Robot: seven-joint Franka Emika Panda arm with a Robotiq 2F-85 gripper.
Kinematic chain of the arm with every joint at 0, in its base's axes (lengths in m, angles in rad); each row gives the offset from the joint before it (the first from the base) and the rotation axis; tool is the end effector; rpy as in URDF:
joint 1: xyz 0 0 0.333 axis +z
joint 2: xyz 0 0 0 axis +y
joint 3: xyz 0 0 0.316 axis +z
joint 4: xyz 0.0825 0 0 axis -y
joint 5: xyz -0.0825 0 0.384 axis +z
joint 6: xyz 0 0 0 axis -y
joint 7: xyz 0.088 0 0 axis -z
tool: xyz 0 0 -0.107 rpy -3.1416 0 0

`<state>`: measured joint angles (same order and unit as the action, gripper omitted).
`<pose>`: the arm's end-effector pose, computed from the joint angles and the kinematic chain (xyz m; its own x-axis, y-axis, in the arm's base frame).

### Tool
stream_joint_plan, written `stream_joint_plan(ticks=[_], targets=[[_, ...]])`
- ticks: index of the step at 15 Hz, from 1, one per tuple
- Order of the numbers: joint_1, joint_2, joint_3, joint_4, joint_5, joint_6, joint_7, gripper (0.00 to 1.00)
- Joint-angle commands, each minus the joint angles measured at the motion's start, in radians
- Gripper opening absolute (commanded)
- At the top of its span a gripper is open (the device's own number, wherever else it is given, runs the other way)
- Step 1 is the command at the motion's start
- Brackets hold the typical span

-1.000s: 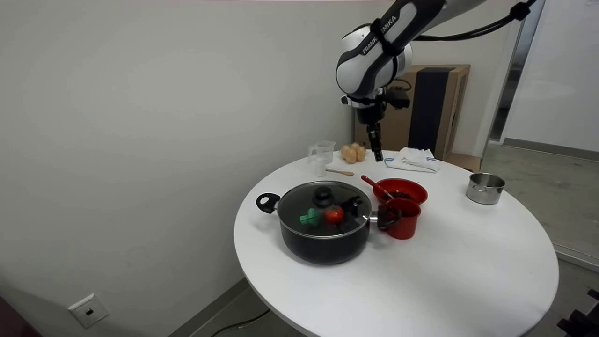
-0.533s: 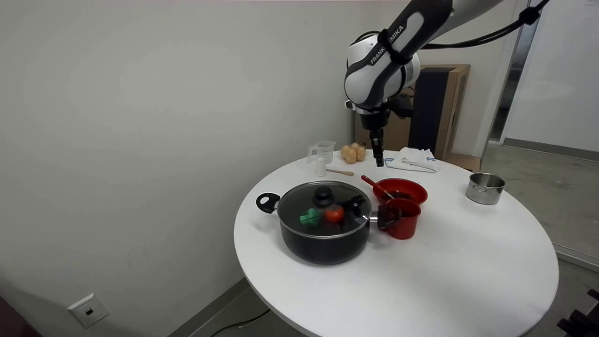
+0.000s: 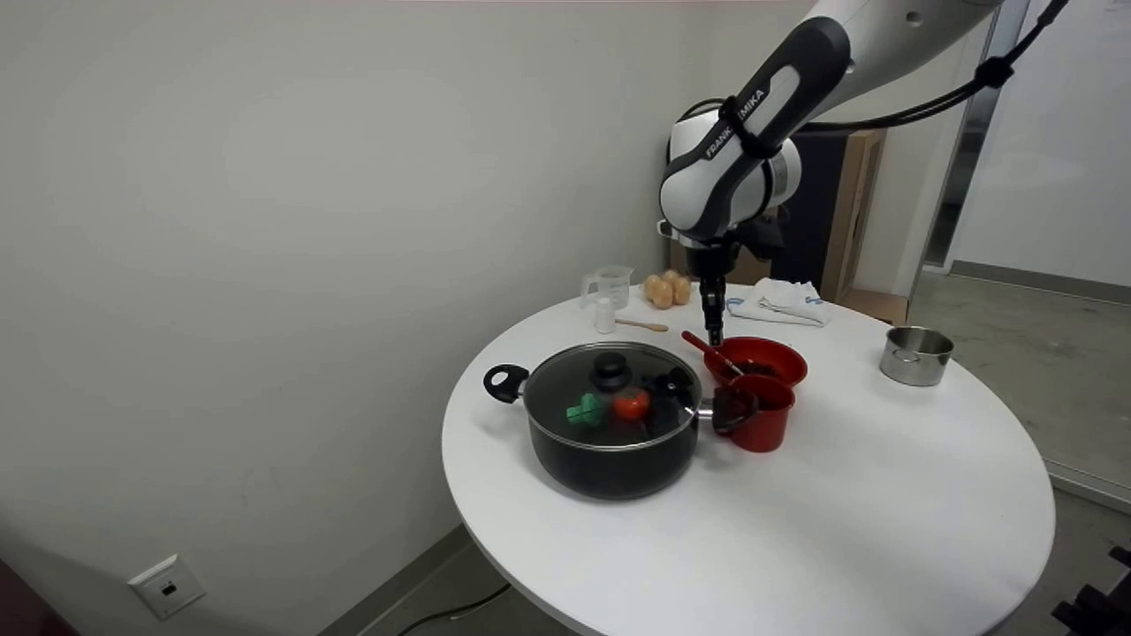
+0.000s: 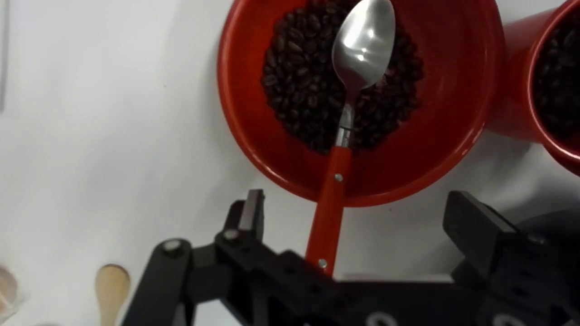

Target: Use the spoon to scope some of the contents of the red bowl

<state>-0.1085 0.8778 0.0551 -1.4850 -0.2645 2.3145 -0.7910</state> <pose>0.7059 -0.0489 0.1459 0.6167 0.7744 -0.1412 0.7862 -0.6151 0.0602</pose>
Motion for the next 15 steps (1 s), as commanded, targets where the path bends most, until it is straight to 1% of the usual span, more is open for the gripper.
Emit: stream_joint_plan(ticks=[1,8,11,15], targets=[[-0.045,0.084,0.064,0.083,0.076,-0.022,-0.111,1.00],[-0.034,0.156,0.073,0.156,0.107,-0.030,-0.139,1.00],[-0.033,0.158,0.071,0.166,0.110,-0.027,-0.127,1.00],[-0.043,0.131,0.072,0.149,0.118,-0.005,-0.124,1.00]])
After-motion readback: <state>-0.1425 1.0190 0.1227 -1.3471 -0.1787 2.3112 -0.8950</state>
